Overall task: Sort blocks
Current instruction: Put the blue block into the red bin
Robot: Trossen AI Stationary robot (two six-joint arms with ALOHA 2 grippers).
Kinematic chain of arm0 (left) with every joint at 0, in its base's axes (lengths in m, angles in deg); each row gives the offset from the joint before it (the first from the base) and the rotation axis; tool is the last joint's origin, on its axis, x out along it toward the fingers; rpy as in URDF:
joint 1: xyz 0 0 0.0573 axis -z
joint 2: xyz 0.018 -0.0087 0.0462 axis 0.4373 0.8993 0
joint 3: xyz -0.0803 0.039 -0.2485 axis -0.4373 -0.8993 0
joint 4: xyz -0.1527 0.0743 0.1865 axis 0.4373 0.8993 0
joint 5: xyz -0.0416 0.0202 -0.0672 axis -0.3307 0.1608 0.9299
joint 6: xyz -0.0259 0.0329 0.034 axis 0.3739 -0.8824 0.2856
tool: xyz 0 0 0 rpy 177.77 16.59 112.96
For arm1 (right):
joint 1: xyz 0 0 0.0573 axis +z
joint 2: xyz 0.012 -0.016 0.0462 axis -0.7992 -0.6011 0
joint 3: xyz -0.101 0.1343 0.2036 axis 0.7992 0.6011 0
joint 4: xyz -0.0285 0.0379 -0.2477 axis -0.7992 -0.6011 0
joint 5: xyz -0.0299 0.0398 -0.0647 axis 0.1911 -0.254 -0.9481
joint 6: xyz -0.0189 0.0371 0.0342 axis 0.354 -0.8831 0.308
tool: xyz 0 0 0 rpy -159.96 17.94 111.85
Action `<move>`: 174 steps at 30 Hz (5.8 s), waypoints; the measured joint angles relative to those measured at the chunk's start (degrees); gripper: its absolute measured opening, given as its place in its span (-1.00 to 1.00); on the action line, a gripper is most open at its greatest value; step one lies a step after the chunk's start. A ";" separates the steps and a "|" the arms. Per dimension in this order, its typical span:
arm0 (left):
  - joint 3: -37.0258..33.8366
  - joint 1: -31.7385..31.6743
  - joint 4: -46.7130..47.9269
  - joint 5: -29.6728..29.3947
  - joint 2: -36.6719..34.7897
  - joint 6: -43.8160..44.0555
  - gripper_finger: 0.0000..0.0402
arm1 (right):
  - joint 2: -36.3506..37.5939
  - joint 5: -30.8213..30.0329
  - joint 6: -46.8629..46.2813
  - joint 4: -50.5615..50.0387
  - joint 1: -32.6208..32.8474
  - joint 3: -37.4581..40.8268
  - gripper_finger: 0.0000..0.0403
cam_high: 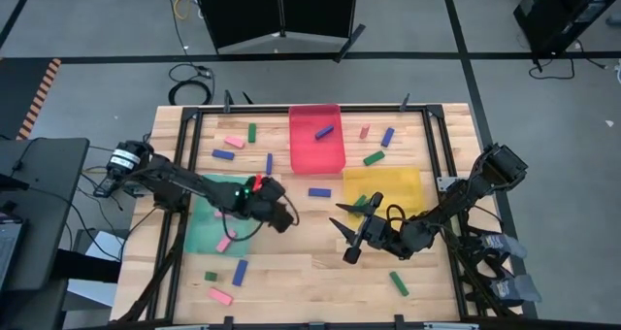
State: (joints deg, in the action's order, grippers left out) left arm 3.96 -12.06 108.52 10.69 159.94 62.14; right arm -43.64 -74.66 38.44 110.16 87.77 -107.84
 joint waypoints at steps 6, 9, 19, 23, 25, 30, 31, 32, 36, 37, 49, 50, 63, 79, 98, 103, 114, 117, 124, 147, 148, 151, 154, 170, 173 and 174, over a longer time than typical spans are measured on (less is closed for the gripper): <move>0.87 -4.72 -10.00 8.72 2.33 -18.52 -0.04 | -0.02 0.02 0.00 0.00 0.00 0.00 -0.03; 2.03 -4.92 -14.77 11.74 6.12 -27.44 -0.04 | -0.02 0.06 0.00 0.05 0.00 -0.04 -0.03; 11.16 -4.31 -22.22 9.35 18.37 -41.75 -0.04 | -0.04 0.38 0.00 -0.17 0.04 -0.04 -0.02; 13.49 -4.84 -21.95 7.86 20.64 -44.43 -0.04 | -0.07 0.39 0.00 0.48 0.07 -0.04 -0.02; 13.88 -5.27 -22.40 7.16 20.83 -45.52 -0.04 | -0.07 0.39 0.00 0.37 0.07 -0.04 -0.02; 13.88 -7.00 -22.41 7.07 20.78 -45.69 -0.04 | -0.07 0.39 0.00 -0.11 0.00 -0.04 -0.02; 13.88 -7.22 -22.56 7.11 20.78 -45.67 -0.04 | -0.07 0.39 0.00 -0.04 0.00 -0.04 -0.02; 13.88 -7.44 -22.74 7.13 20.78 -45.60 -0.04 | -0.07 0.39 0.02 -0.07 0.02 -0.04 -0.02; 13.88 -7.52 -22.69 7.28 20.78 -45.07 -0.04 | -0.07 0.39 0.00 -0.04 0.00 -0.04 -0.02; 13.88 -7.50 -22.68 7.34 20.78 -44.87 -0.04 | -0.07 0.39 0.00 -0.04 0.00 -0.04 -0.02; 13.88 -8.38 -20.40 7.66 20.74 -45.45 -0.04 | -0.06 0.40 0.01 -0.02 0.00 -0.04 -0.02; 13.88 -8.38 -20.44 7.66 20.74 -45.45 -0.04 | -0.06 0.39 0.00 -0.02 0.00 -0.04 -0.02; 13.88 -8.79 -20.84 9.78 20.74 -46.53 -0.04 | -0.04 0.41 0.00 -0.02 0.00 -0.04 -0.02; 13.84 -11.17 -18.75 12.06 20.72 -48.68 -0.04 | 0.00 0.41 0.00 -0.02 0.00 -0.02 -0.02; 13.84 -11.68 -18.28 13.67 20.72 -48.64 -0.04 | 0.00 0.43 0.00 0.00 0.00 -0.02 -0.02; 13.84 -11.89 -18.26 13.70 20.72 -48.64 -0.04 | 0.00 0.43 0.00 0.00 0.00 -0.02 -0.02; 13.84 -12.98 -18.60 14.99 21.14 -48.40 -0.04 | 0.00 0.42 0.00 0.02 0.00 -0.02 -0.02; 13.84 -13.61 -18.63 15.19 22.53 -48.27 -0.04 | 0.00 0.45 -0.10 0.02 0.00 -0.02 -0.02; 13.97 -13.78 -20.28 13.88 24.58 -48.01 -0.04 | 0.00 0.67 -0.61 0.06 0.13 0.00 -0.02; 13.99 -13.36 -18.89 17.07 24.81 -44.03 -0.46 | 0.00 1.09 -0.63 0.03 0.13 0.00 -0.02; 13.99 -13.27 -18.89 16.96 24.85 -44.03 -0.45 | 0.00 1.09 -0.63 0.02 0.13 -0.01 -0.02; 13.94 -12.93 -19.10 16.78 24.85 -44.11 -0.43 | 0.00 1.09 -0.63 0.02 0.13 0.00 -0.02; 13.88 -12.58 -19.84 16.31 24.85 -44.10 -0.42 | 0.00 1.09 -0.63 0.02 0.13 0.00 -0.02; 18.75 -11.46 -16.01 17.37 25.35 -44.73 -0.46 | 0.00 1.09 -0.63 0.00 0.13 -0.01 -0.02; 19.69 -11.46 -15.81 17.10 25.35 -45.08 -0.46 | 0.00 1.09 -0.63 0.01 0.13 0.00 -0.02; 19.96 -11.46 -15.56 17.08 25.35 -45.16 -0.46 | 0.00 1.09 -0.63 0.00 0.13 0.00 -0.02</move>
State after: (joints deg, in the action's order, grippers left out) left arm 23.92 -23.52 92.96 27.77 185.29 16.99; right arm -43.64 -73.57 37.80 110.16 87.90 -107.85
